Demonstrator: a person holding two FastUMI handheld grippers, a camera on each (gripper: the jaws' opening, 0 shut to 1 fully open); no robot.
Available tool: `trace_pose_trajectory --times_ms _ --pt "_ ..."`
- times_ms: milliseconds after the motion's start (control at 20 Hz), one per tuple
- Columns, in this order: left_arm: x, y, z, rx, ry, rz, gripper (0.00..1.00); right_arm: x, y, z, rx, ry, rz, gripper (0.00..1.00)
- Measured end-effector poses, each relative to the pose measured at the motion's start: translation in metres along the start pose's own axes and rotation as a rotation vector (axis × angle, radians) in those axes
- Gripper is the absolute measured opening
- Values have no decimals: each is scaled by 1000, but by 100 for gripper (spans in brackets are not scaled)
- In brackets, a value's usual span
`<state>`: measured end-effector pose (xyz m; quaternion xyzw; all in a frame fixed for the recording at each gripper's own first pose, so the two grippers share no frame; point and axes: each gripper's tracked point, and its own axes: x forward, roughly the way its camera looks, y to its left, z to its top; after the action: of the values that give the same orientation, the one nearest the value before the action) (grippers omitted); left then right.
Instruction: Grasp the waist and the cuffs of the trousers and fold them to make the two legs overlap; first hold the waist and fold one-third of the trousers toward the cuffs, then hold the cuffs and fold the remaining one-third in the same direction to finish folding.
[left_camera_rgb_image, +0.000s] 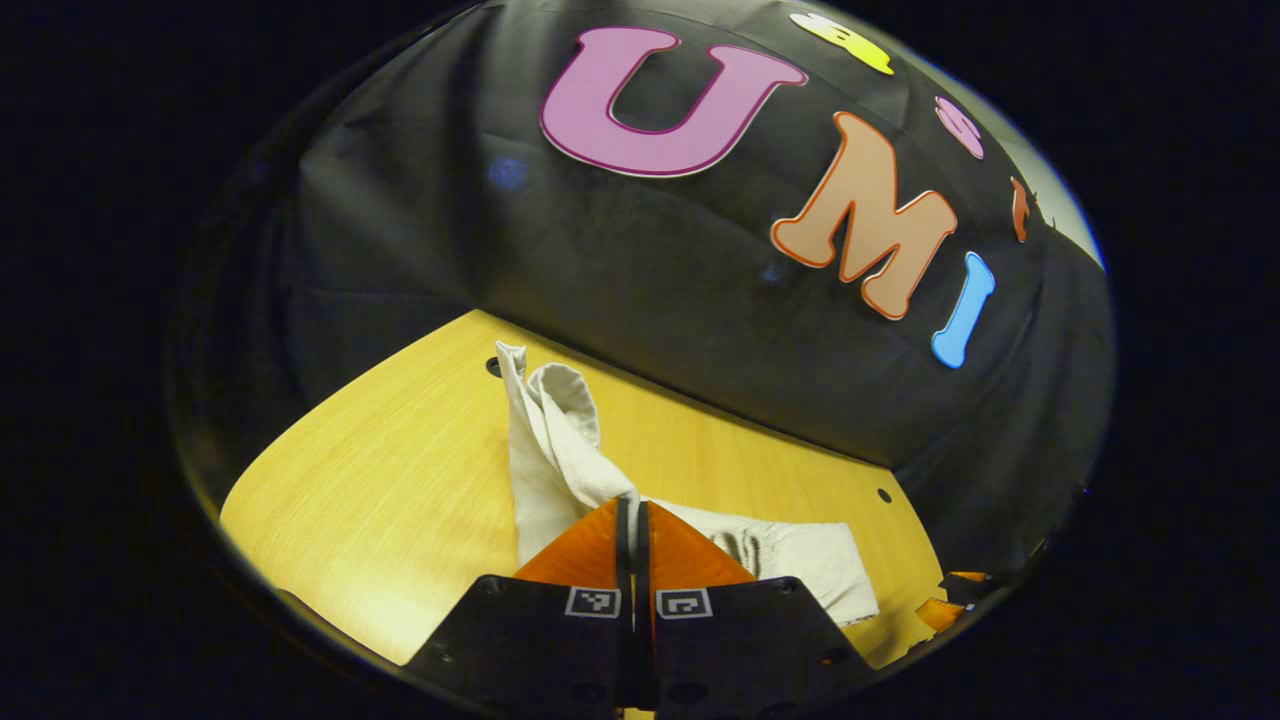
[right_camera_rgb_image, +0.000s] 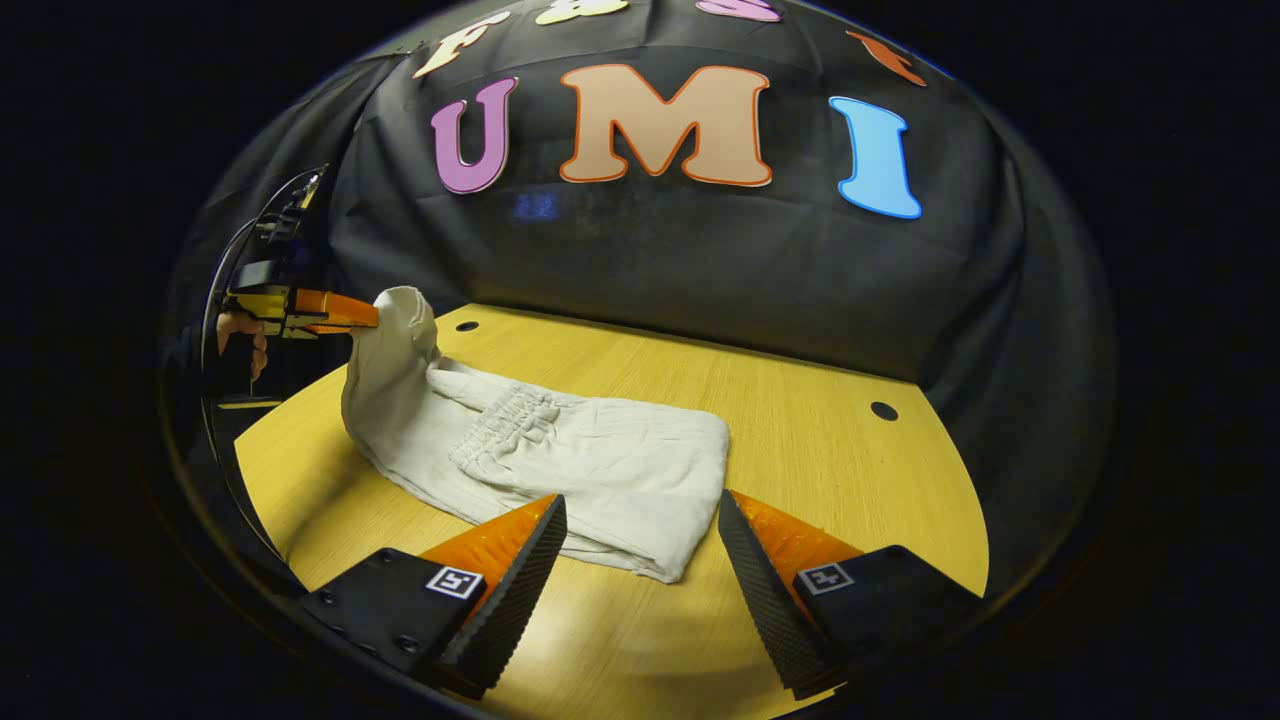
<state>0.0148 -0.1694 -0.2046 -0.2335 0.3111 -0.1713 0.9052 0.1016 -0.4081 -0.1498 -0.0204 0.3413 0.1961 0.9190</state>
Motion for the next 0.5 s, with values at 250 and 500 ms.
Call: trace_pose_trajectory --times_ms 250,500 --pt "9 -52 5 36 -7 -71 0 -14 -22 -5 28 -10 -21 98" --pt "21 -107 1 48 0 -142 0 -27 -45 -16 49 -15 -41 98"
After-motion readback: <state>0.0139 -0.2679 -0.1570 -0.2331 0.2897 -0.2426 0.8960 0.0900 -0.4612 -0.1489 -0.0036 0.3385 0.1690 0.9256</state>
